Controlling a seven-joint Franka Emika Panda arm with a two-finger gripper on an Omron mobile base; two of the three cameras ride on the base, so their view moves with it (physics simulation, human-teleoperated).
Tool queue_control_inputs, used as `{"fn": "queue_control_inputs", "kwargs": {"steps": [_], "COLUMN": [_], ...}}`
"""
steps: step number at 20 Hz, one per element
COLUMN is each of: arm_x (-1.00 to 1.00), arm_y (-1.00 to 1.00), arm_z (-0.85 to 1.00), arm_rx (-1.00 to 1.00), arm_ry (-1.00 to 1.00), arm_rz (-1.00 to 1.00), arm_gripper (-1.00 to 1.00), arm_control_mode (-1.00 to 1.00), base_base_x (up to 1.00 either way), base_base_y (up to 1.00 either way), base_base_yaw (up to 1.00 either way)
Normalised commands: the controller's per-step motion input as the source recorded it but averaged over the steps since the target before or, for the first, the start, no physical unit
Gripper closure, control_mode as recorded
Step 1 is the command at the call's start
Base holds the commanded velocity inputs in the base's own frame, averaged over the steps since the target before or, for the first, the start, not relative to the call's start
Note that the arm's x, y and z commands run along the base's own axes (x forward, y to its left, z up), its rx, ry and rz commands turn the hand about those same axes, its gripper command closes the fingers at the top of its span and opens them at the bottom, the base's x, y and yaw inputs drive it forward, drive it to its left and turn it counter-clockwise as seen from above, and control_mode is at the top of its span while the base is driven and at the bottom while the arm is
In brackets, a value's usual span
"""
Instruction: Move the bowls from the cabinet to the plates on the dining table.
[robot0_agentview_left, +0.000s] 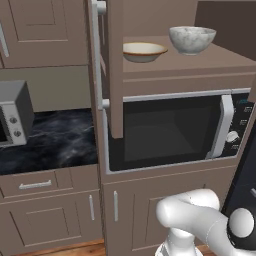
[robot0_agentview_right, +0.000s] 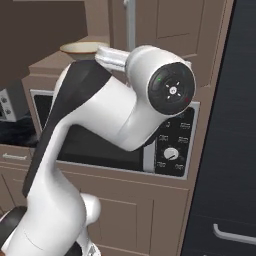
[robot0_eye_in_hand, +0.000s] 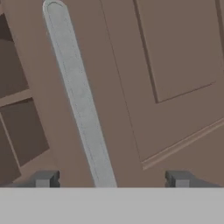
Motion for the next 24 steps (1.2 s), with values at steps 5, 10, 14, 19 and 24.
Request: {"fn": "queue_control_inputs", "kwargs": {"steps": [5,10,14,19,24], "arm_x": [-0.45,-0.23,-0.21,-0.19,-0.12], "arm_y": [0.15,0.49,0.53,0.47,0.36], "arm_z": [0.0,-0.01,0.0,0.0,0.0], "arm_rx": [0.0,-0.01,0.0,0.0,0.0], "arm_ry": [-0.19,-0.18,-0.18,-0.17,-0.18], "arm_rz": [0.0,-0.03,-0.04,-0.07,-0.12], "arm_gripper": [-1.0,-1.0,-1.0,-1.0,-1.0], "arm_control_mode": [-1.0,-1.0,-1.0,-1.0,-1.0], "base_base_x": [0.0,0.0,0.0,0.0,0.0], "base_base_y": [0.0,0.0,0.0,0.0,0.0], "base_base_yaw": [0.0,0.0,0.0,0.0,0.0]}}
